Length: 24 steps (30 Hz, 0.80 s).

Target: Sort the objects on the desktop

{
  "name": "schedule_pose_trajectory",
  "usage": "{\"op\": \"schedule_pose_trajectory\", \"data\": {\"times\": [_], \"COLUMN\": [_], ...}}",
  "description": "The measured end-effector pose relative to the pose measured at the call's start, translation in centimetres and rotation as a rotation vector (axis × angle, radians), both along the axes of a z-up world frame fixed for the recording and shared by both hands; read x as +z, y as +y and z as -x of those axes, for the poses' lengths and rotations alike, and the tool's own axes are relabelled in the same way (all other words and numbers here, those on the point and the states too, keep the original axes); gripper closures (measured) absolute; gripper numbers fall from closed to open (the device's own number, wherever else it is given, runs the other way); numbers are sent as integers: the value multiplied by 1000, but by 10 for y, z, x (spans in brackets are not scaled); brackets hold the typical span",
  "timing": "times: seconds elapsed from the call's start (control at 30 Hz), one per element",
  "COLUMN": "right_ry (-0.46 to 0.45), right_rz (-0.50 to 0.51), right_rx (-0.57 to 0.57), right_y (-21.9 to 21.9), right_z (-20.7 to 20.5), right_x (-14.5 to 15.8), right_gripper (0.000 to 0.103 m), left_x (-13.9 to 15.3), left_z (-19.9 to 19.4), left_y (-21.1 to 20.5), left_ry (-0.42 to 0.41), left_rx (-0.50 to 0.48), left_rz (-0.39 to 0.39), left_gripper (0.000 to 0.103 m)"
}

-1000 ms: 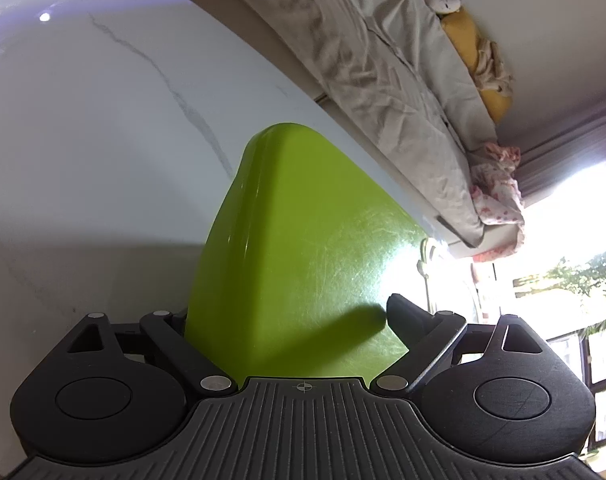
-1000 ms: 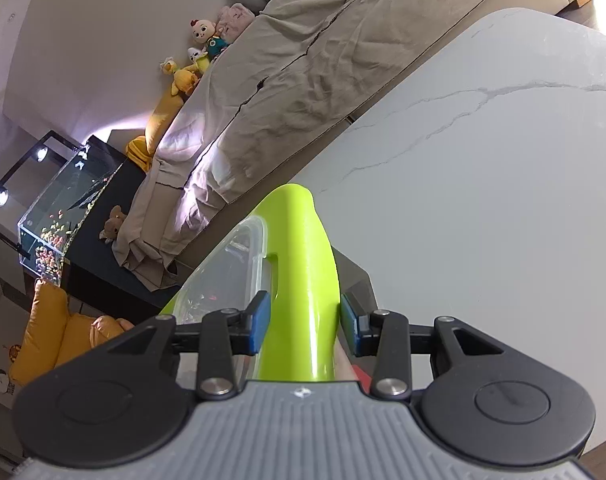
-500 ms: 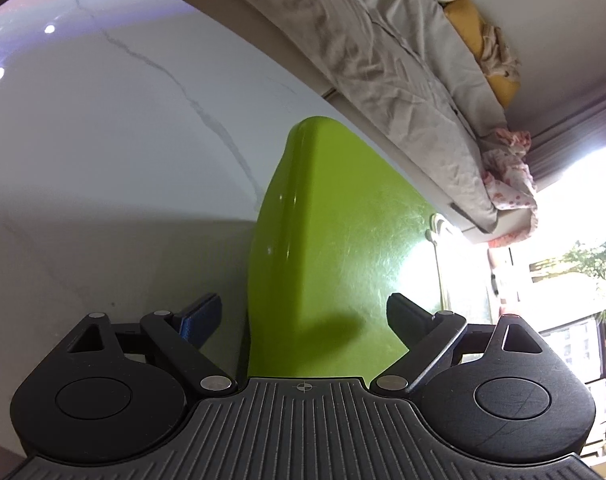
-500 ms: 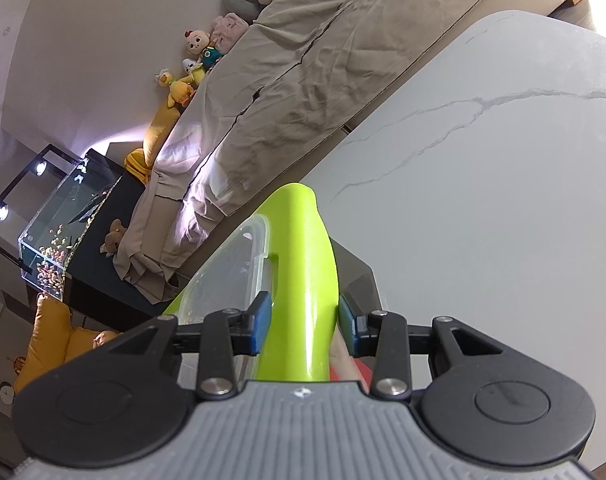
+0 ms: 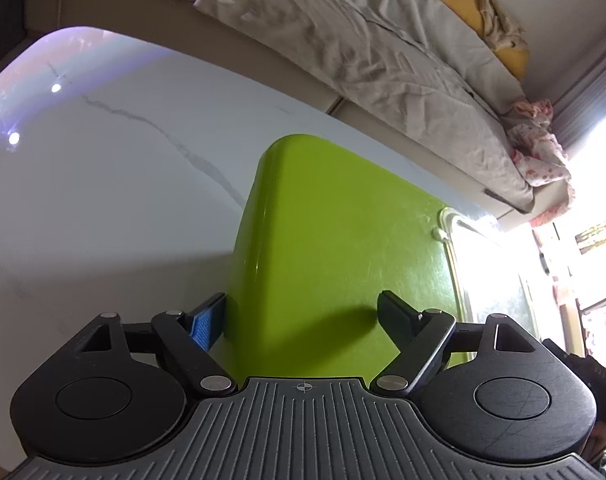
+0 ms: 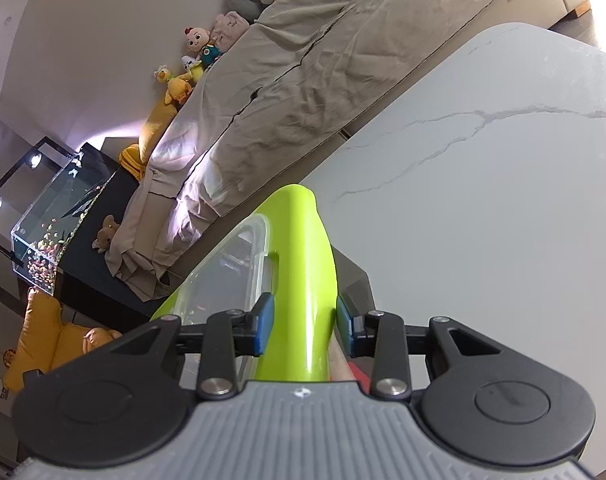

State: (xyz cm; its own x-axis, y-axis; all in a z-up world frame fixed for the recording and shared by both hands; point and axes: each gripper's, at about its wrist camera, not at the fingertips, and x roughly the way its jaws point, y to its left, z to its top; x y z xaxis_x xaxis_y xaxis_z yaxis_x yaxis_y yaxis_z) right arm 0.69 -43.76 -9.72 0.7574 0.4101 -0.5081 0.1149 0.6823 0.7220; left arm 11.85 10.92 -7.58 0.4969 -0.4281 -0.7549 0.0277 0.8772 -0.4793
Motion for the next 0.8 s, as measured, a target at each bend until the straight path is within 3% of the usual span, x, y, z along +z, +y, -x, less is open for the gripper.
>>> {"op": "schedule_pose_trajectory", "data": {"times": [0.23, 0.27, 0.3, 0.4, 0.47, 0.53, 0.6, 0.67, 0.7, 0.73, 0.77, 0.8], "right_ry": [-43, -34, -21, -1, 5, -12, -15, -20, -30, -41, -52, -63], "right_rz": [23, 27, 25, 64, 83, 42, 39, 107, 146, 143, 131, 119], "right_rx": [-47, -45, -34, -2, 11, 22, 26, 24, 21, 20, 20, 19], "right_y": [-2, -2, -2, -1, 1, 1, 4, 11, 14, 13, 11, 9], "right_z": [-8, -10, -12, -12, -11, -10, -11, -13, -15, -17, -19, -22], "right_x": [4, 6, 8, 8, 5, 0, 1, 10, 15, 19, 23, 27], "right_gripper": [71, 66, 55, 52, 52, 59, 63, 67, 76, 84, 100, 99], "left_x": [5, 8, 11, 15, 14, 13, 20, 29, 34, 37, 40, 41], "left_z": [-14, -11, -9, -2, 0, -1, 0, -2, -3, -6, -9, -12], "left_y": [0, 1, 2, 7, 12, 14, 9, 1, -2, -4, -7, -11], "left_ry": [-6, -16, -20, -15, -2, 6, -9, -58, -73, -76, -77, -70], "left_rx": [-4, -9, -15, -2, 6, 6, 10, -6, -16, -42, -66, -71], "left_rz": [-13, -22, -39, -90, -61, -5, -26, -78, -75, -10, 50, 64], "left_gripper": [16, 12, 9, 9, 10, 21, 33, 41, 48, 55, 61, 59]}}
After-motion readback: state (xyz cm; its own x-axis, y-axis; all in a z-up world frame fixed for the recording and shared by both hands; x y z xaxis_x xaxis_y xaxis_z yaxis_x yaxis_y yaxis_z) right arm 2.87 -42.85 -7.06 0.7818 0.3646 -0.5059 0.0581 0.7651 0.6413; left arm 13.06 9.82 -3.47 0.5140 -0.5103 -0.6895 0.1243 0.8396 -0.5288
